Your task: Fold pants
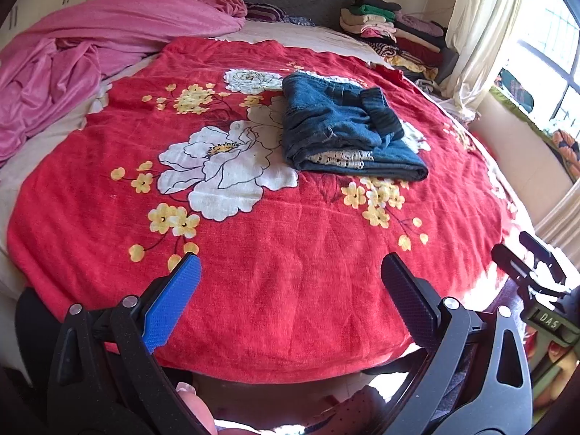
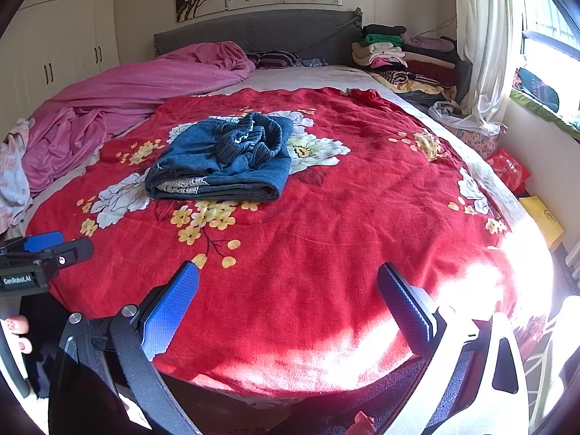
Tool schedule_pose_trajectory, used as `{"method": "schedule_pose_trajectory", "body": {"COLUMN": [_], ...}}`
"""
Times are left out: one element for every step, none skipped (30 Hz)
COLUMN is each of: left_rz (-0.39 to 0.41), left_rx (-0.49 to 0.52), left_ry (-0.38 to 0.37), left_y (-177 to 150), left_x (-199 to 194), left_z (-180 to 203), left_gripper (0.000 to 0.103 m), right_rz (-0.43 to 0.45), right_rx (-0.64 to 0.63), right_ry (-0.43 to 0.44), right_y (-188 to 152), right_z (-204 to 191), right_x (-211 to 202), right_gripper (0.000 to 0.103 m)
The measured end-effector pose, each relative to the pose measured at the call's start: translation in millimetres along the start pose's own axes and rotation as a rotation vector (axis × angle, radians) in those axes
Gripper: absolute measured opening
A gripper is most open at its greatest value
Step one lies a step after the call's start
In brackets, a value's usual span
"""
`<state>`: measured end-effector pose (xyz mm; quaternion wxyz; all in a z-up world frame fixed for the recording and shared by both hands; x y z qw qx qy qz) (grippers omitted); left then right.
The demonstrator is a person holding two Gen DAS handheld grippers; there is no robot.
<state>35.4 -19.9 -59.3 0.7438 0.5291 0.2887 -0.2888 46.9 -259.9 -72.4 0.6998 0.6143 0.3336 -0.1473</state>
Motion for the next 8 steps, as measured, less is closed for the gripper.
{"method": "schedule_pose_trajectory", "body": {"left_rz": [0.017, 0.032, 0.042, 0.044, 0.023, 0.001, 0.003, 0.014], "left_rx": [0.002, 0.023, 0.042, 0.047, 0.038, 0.006, -0.019, -0.022], "left_ry": [0.009, 0.061, 0.139, 0.185, 0.207, 0.234, 0.273, 0.328], "left_y": [8, 17, 28, 40, 52, 67, 83, 100], "left_x": [-1, 1, 4, 9, 17, 26, 32, 38], "left_z": [-6, -15, -28, -43, -59, -79, -99, -118], "left_gripper": [0.093, 0.093, 0.094, 0.093, 0.093, 0.093, 0.093, 0.093], "right_rz": [-0.003, -0.007, -0.012, -0.011, -0.014, -0.036, -0.058, -0.064], "right_rx": [0.005, 0.012, 0.024, 0.037, 0.051, 0.054, 0.055, 0.066], "right_ry": [-0.001, -0.005, -0.009, -0.018, -0.035, -0.061, -0.109, -0.155], "right_y": [0, 2, 5, 9, 15, 21, 27, 34], "right_z": [6, 14, 26, 39, 57, 76, 97, 119], "right_x": [2, 5, 8, 11, 17, 25, 34, 43], "right_gripper": [0.098, 0.098, 0.098, 0.098, 0.098, 0.098, 0.098, 0.098]}}
Point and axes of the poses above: each gripper's, at about its wrist camera, not at the fingertips, and x roughly the way its jaws point, z to its right, y to its top, the point moved 8 cm from there along x, roughly the way its jaws point, and after that the axes turned 7 degrees about -x, right-handed, at the moved point
